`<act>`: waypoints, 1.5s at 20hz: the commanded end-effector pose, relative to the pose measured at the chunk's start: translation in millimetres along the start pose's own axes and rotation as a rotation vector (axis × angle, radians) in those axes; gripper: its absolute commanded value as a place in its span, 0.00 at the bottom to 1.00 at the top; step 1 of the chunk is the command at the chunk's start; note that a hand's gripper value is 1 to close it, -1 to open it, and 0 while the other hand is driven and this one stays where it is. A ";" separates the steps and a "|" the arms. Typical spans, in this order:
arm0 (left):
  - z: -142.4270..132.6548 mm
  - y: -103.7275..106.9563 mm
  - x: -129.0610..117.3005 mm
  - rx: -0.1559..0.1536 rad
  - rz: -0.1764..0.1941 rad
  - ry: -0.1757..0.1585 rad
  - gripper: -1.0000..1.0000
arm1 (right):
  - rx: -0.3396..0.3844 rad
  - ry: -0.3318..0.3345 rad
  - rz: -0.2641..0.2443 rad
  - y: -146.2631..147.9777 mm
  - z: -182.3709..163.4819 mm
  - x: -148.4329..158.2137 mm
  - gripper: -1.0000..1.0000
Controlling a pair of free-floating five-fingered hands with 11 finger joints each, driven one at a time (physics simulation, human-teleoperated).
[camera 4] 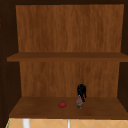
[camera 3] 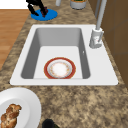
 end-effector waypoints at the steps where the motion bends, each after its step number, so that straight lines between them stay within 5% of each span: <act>1: 0.0 0.0 0.0 0.000 0.000 0.000 0.50 | 0.006 0.002 -0.003 4.4 -2.1 5.7 0.00; 8: 0.0 0.0 0.0 0.000 0.000 0.000 0.50 | 0.037 0.017 0.003 3.9 -0.9 12.4 0.00; 9: 0.0 0.0 0.0 0.000 0.000 0.000 0.50 | 0.039 0.017 0.006 4.7 -2.1 14.5 1.00; 10: 0.0 0.0 0.0 0.000 0.000 0.000 0.50 | 0.073 0.017 0.040 1.1 -1.6 17.0 1.00; 14: 0.0 0.0 0.0 0.000 0.000 0.000 0.50 | 0.231 0.026 0.029 7.3 12.0 6.1 1.00; 22: 0.0 0.0 0.0 0.000 0.000 0.000 0.50 | 0.161 0.006 -0.040 16.0 17.5 -16.3 1.00; 30: 0.0 0.0 0.0 0.000 0.000 0.000 0.50 | 0.229 -0.085 -0.062 -0.7 57.7 -28.9 1.00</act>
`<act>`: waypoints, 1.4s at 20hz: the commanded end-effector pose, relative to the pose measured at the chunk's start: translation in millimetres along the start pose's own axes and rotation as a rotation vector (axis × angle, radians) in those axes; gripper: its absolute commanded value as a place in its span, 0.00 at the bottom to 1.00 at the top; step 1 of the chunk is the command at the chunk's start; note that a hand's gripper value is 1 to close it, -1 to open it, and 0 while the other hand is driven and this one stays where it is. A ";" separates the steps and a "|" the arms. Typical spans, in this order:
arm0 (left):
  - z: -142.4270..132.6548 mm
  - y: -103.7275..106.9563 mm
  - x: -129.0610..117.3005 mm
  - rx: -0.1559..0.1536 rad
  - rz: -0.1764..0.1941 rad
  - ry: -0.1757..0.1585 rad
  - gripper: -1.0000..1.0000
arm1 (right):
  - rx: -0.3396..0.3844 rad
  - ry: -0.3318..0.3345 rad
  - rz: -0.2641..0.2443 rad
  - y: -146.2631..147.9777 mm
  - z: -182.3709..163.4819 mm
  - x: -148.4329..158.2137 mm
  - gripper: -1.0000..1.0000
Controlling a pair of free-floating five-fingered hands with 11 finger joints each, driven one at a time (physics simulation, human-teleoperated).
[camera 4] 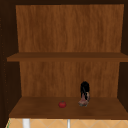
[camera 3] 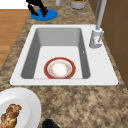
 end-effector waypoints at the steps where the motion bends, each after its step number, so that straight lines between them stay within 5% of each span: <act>1: 0.0 0.0 0.0 0.000 0.000 0.000 0.50 | 0.032 -0.065 -0.037 5.8 23.6 -1.1 1.00; 14: 0.0 0.0 0.0 0.000 0.000 0.000 0.50 | -0.042 -0.062 -0.034 84.9 87.4 14.7 1.00; 28: 0.0 0.0 0.0 0.000 0.000 0.000 0.50 | -0.027 -0.044 -0.025 210.9 89.2 37.1 1.00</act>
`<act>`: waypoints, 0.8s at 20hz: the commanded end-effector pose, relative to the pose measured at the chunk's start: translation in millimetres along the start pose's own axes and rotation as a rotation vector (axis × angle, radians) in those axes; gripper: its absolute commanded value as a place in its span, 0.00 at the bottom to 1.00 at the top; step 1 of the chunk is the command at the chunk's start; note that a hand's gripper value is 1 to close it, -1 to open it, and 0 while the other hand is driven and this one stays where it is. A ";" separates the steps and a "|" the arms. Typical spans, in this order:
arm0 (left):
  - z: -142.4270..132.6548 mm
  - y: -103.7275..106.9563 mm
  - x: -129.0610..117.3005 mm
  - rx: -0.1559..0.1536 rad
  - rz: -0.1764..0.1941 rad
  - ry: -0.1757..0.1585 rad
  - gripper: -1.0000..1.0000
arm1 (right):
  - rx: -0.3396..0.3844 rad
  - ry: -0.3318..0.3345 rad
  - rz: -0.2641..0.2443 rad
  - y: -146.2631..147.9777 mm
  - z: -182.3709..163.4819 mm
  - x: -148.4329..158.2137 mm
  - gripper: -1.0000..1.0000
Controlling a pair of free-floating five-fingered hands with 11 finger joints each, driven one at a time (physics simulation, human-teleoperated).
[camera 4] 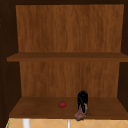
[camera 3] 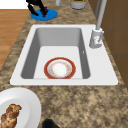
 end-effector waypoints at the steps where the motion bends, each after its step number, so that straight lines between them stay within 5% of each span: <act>1: 0.0 0.0 0.0 0.000 0.000 0.000 0.50 | 0.017 -0.007 -0.004 35.5 -0.7 8.6 1.00; 16: 0.0 0.0 0.0 0.000 0.000 0.000 0.50 | 0.024 0.042 0.016 182.4 -32.8 40.7 1.00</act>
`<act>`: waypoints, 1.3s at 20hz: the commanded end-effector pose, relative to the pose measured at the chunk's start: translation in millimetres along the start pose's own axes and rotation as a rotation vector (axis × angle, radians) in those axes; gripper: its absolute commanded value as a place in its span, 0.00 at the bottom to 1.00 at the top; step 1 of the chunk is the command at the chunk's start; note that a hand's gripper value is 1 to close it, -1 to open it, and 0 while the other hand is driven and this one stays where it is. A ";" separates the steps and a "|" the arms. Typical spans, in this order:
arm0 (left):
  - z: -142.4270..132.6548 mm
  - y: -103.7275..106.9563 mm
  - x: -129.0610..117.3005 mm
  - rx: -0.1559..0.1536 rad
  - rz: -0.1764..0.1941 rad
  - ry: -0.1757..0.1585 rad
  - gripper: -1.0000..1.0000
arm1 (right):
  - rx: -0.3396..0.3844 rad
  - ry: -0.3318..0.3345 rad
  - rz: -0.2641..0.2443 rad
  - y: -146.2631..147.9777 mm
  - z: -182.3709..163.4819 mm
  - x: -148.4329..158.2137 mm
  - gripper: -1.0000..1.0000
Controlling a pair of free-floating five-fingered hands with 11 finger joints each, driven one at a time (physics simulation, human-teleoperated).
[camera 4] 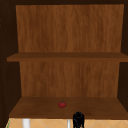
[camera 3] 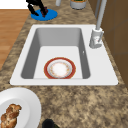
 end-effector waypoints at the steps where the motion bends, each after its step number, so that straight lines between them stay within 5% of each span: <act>1: 0.0 0.0 0.0 0.000 0.000 0.000 0.50 | 0.019 0.036 0.010 32.8 -17.7 8.2 1.00; 4: 0.0 0.0 0.0 0.000 0.000 0.000 0.50 | 0.017 0.018 0.008 41.0 -41.8 9.9 1.00; 11: 0.0 0.0 0.0 0.000 0.000 0.000 0.50 | 0.138 0.012 0.004 28.5 -113.2 19.8 1.00; 21: 0.0 0.0 0.0 0.000 0.000 0.000 0.50 | 0.128 0.012 -0.017 0.2 -221.4 28.1 1.00; 26: 0.0 0.0 0.0 0.000 0.000 0.000 0.50 | 0.101 0.006 -0.070 -1.5 -269.6 27.9 1.00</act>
